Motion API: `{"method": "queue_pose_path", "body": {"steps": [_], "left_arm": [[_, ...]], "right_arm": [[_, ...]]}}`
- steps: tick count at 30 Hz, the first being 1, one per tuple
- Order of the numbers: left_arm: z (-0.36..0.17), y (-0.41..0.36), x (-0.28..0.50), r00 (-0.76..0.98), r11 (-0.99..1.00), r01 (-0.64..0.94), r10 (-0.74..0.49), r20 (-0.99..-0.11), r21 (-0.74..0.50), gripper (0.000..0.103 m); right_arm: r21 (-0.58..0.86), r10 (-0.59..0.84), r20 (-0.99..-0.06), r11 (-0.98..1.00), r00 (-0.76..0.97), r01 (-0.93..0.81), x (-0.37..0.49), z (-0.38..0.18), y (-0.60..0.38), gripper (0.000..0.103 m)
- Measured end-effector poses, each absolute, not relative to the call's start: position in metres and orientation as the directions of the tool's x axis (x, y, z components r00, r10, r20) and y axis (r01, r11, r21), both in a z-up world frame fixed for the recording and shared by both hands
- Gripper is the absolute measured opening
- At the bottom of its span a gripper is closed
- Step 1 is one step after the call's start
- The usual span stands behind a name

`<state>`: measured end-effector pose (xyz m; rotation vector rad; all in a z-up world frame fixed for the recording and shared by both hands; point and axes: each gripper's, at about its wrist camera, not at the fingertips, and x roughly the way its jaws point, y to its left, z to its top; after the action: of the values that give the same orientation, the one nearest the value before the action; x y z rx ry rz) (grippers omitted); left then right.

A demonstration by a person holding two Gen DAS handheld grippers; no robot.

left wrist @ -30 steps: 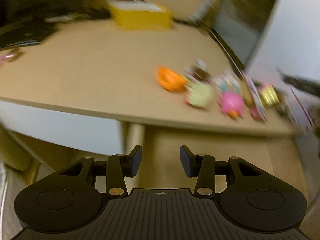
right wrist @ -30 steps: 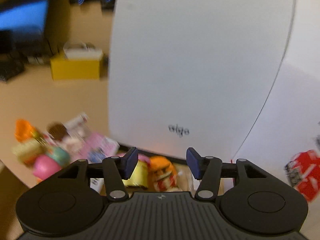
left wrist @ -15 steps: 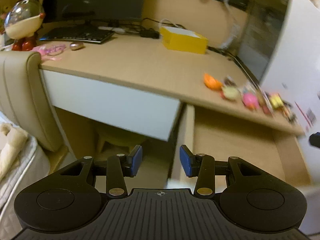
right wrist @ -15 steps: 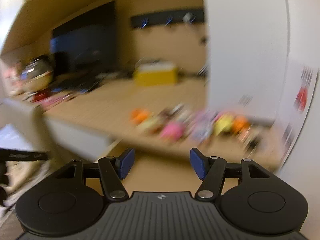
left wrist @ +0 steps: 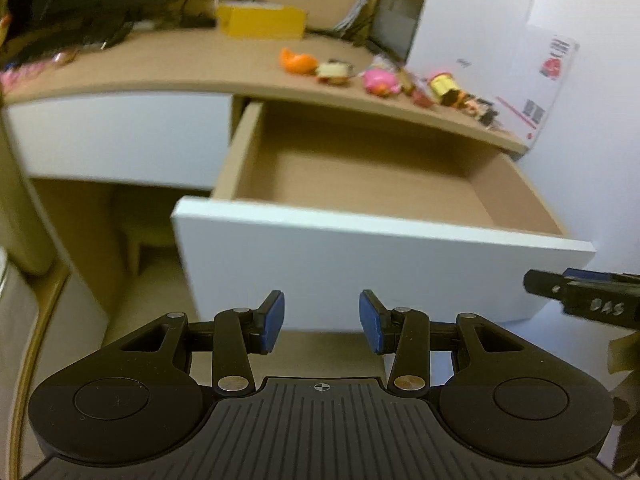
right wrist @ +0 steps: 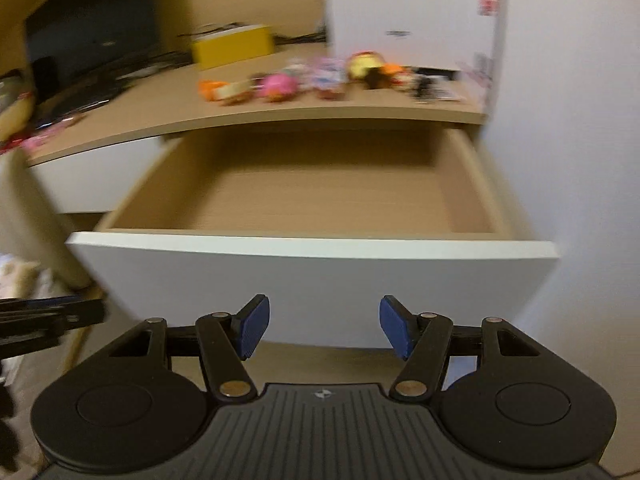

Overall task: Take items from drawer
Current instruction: 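Carry the figure keychain with the right tool toward the desk beside the packet, then open the right tool to release the figure keychain on the desk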

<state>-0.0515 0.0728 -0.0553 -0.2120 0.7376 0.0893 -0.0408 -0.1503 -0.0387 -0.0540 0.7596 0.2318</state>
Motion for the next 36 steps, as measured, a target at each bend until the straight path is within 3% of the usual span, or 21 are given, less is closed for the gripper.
{"method": "queue_pose_path", "body": {"steps": [8,22,36], "left_arm": [[-0.062,0.047,-0.030,0.764,0.988,-0.144,0.074,-0.640,-0.057,0.045],[-0.073,0.073,-0.006,0.740,0.984,-0.141,0.034,-0.672,-0.106,0.046],[-0.060,0.086,0.034,0.764,0.991,-0.075,-0.016,-0.645,-0.113,0.046]], "right_arm": [[-0.038,0.104,-0.659,0.985,0.745,-0.171,-0.029,-0.063,-0.145,0.068],[-0.060,0.053,-0.674,0.990,0.737,-0.127,-0.004,-0.079,-0.127,0.068],[-0.066,0.028,-0.649,0.993,0.761,-0.093,0.036,-0.062,-0.119,0.068]]}}
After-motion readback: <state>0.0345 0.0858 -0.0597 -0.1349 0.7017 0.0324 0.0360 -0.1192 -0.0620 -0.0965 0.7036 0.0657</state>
